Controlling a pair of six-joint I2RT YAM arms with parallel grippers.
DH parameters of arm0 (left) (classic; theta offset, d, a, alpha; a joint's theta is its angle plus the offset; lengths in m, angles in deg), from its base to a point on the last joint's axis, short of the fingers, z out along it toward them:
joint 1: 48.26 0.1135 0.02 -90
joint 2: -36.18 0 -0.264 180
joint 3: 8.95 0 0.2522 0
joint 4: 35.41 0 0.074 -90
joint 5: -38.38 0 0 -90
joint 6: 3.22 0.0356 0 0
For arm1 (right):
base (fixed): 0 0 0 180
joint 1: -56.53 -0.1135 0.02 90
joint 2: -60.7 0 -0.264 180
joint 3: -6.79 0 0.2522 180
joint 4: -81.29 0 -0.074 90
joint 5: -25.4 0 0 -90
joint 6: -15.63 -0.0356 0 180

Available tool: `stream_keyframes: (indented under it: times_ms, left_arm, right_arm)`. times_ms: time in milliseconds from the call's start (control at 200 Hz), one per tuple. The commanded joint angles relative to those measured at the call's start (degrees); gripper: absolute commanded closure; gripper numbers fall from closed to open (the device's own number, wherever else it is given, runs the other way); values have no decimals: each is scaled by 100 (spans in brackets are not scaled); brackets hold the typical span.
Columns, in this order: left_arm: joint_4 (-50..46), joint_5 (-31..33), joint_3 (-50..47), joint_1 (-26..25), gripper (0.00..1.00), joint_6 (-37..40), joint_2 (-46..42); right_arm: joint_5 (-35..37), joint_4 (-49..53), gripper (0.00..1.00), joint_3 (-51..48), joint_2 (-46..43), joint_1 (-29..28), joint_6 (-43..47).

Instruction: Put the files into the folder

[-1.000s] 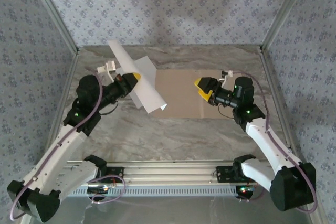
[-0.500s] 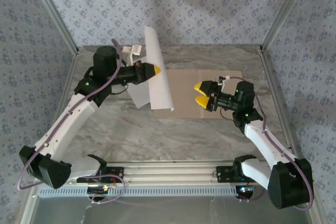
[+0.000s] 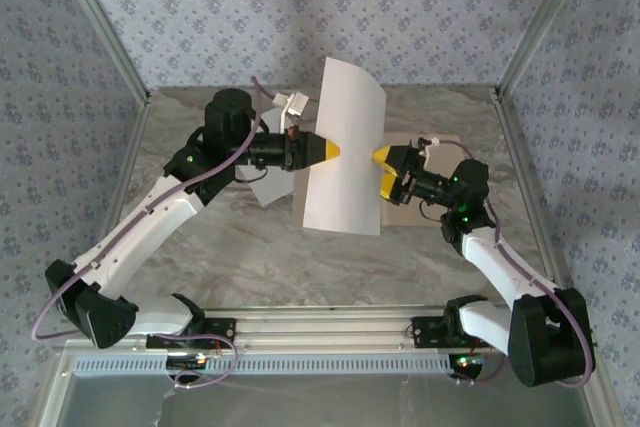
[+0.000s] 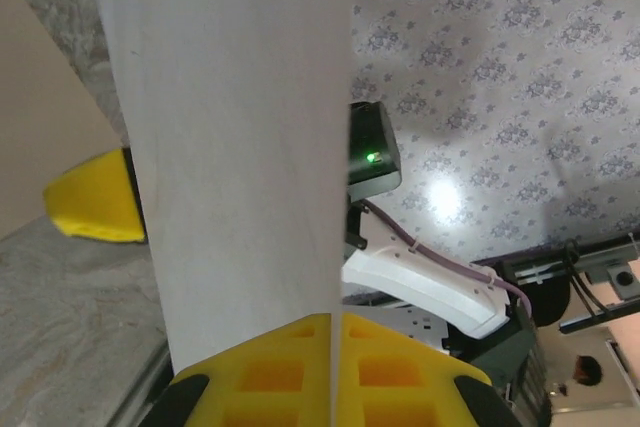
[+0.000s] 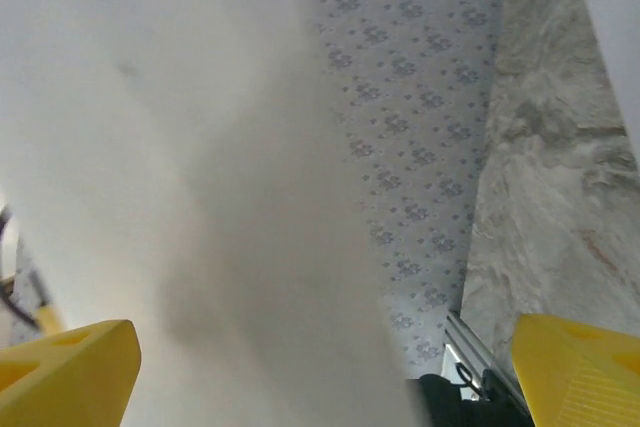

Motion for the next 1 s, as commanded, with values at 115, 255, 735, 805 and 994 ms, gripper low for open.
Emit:
stream_keyframes:
  times_ms: [115, 255, 735, 805, 994]
  left_arm:
    - [-155, -297, -423, 459, 100, -37, -253]
    - [-338, -444, -531, 705, 100, 103, -294]
    - [-1020, -1190, -352, 866, 100, 903, -199]
    - [-1146, -1213, -343, 875, 100, 1051, -239]
    - [-1319, -1261, -372, 1028, 100, 1241, -305]
  right_arm:
    - [-364, -965, 11, 101, -29, -106, -393]
    - [-385, -978, 19, 77, -47, -149, -405]
    - [-471, -642, 33, 63, -38, -240, -184]
    - [-475, -616, 34, 70, -38, -265, -137]
    - [-502, -481, 38, 98, -34, -323, 21]
